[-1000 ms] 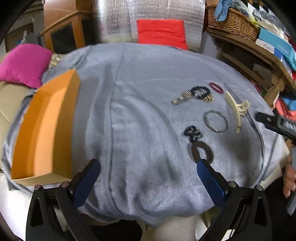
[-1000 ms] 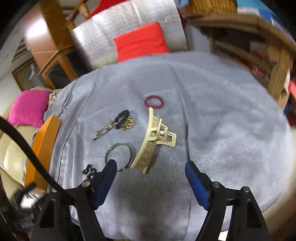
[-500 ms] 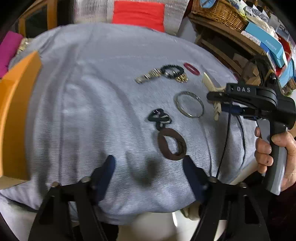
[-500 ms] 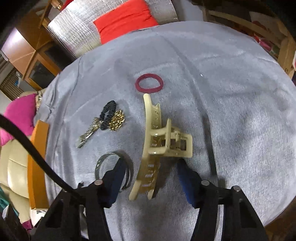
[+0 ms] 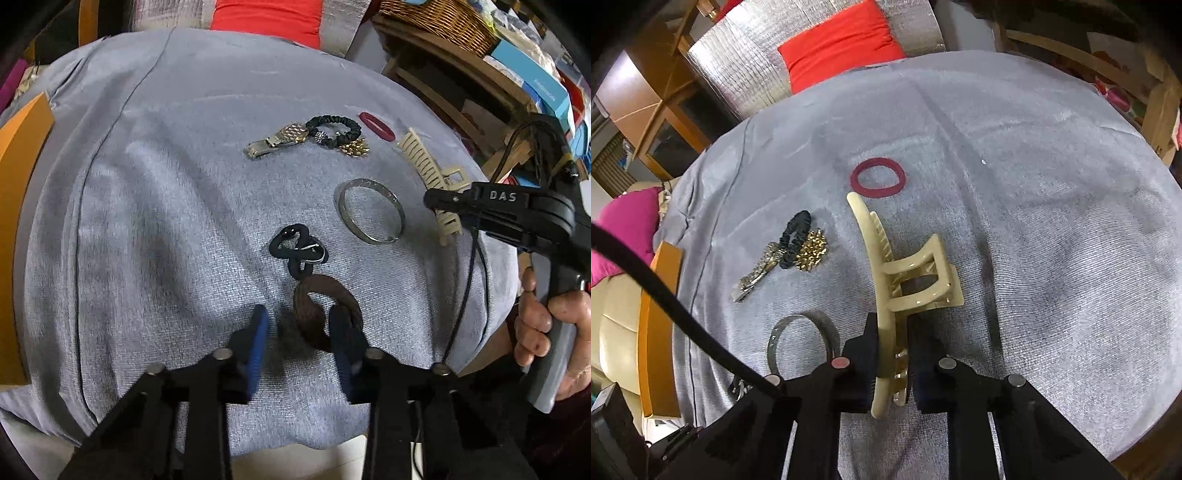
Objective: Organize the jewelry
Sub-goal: 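Grasp the brown ring with the left tool while the right grasps the claw clip, then drop the brown ring in the orange box while the right tool drops the clip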
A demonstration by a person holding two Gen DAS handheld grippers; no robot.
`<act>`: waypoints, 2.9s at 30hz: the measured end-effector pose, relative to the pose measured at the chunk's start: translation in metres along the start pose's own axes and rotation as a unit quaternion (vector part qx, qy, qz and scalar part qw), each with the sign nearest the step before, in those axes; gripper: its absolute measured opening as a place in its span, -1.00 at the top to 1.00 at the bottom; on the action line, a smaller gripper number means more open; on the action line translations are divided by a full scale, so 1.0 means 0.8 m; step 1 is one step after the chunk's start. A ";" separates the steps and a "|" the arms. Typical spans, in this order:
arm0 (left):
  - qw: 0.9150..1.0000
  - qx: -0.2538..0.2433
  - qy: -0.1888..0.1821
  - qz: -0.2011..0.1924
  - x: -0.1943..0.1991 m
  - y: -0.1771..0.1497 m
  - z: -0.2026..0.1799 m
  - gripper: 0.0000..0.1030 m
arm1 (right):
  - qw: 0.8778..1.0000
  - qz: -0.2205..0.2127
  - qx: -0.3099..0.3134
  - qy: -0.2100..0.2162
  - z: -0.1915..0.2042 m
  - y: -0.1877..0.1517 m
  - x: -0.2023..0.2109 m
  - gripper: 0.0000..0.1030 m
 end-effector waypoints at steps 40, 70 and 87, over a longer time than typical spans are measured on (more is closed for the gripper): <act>0.994 0.001 0.003 -0.107 0.072 0.020 0.042 0.82 | 0.997 -0.020 0.072 0.012 0.050 -0.025 0.008 0.77; 0.950 0.140 0.248 -0.127 0.208 0.080 0.421 0.82 | 0.939 0.057 0.139 0.309 0.582 -0.044 -0.009 0.78; 0.946 0.174 0.267 -0.051 0.096 0.055 0.496 0.81 | 0.957 0.115 0.161 0.211 0.657 -0.108 -0.195 0.78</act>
Point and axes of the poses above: each gripper's, at about its wrist camera, not at the fingertips, and x roughly against the way its jaws point, z to its left, y to its top, the point moved 9 cm from there along -x, roughly the way its jaws point, and after that the axes turned 15 degrees about -z, right-handed, at the moved point
